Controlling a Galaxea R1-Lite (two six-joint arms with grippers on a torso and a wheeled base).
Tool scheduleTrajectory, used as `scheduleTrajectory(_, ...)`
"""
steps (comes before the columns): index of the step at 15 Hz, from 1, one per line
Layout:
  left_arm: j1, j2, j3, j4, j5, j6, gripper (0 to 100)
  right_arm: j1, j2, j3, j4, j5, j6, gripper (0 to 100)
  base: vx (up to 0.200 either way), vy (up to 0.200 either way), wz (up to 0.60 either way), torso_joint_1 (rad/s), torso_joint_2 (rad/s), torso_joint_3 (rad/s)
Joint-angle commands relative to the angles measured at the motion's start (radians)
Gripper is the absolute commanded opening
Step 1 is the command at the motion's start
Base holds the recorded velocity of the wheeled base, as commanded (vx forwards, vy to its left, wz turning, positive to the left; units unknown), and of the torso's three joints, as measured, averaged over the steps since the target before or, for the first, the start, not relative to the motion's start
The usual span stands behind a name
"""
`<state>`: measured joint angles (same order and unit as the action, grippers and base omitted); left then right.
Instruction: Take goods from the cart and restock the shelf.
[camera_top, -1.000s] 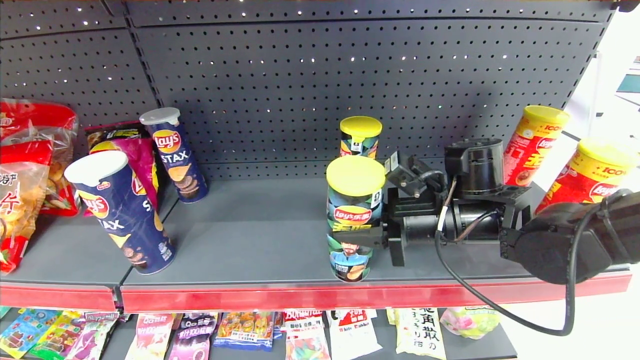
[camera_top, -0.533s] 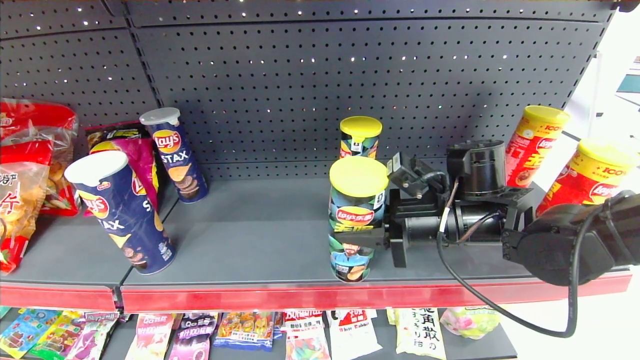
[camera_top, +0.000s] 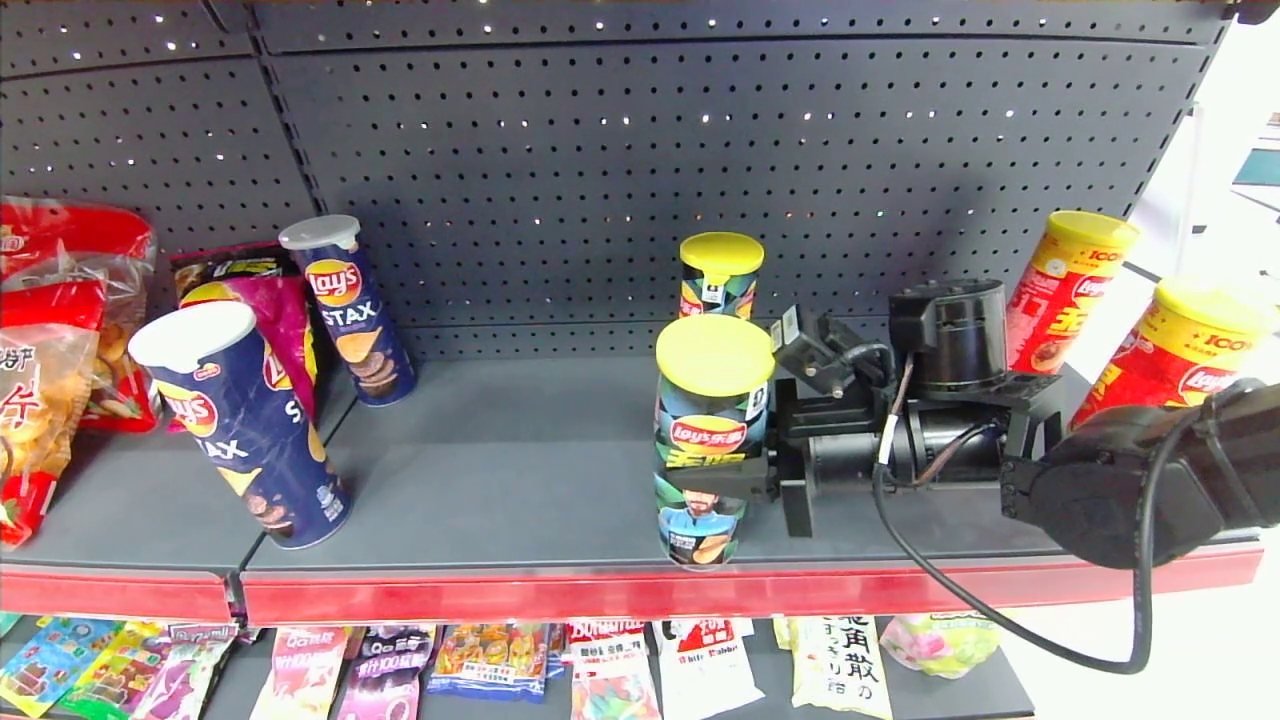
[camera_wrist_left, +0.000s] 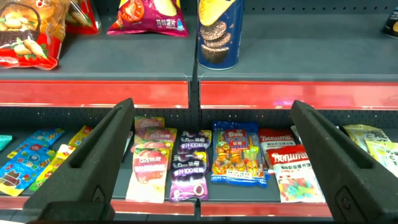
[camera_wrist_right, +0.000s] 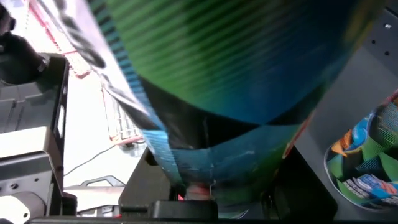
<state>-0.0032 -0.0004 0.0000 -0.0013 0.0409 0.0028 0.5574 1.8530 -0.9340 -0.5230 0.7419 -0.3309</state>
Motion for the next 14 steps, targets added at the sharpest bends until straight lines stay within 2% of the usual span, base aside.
scheduleTrajectory(1, 0.0, 0.0, 0.0, 0.0, 0.001, 0.0, 100, 0.001, 0.005, -0.002, -0.003, 0.005, -0.004, 0, 0.0, 0.0, 0.0, 0.0, 0.0, 0.0)
scheduleTrajectory(14, 0.0, 0.0, 0.0, 0.0, 0.001, 0.0, 100, 0.002, 0.012, 0.001, -0.005, 0.03, -0.01, 0, 0.0, 0.0, 0.0, 0.0, 0.0, 0.0)
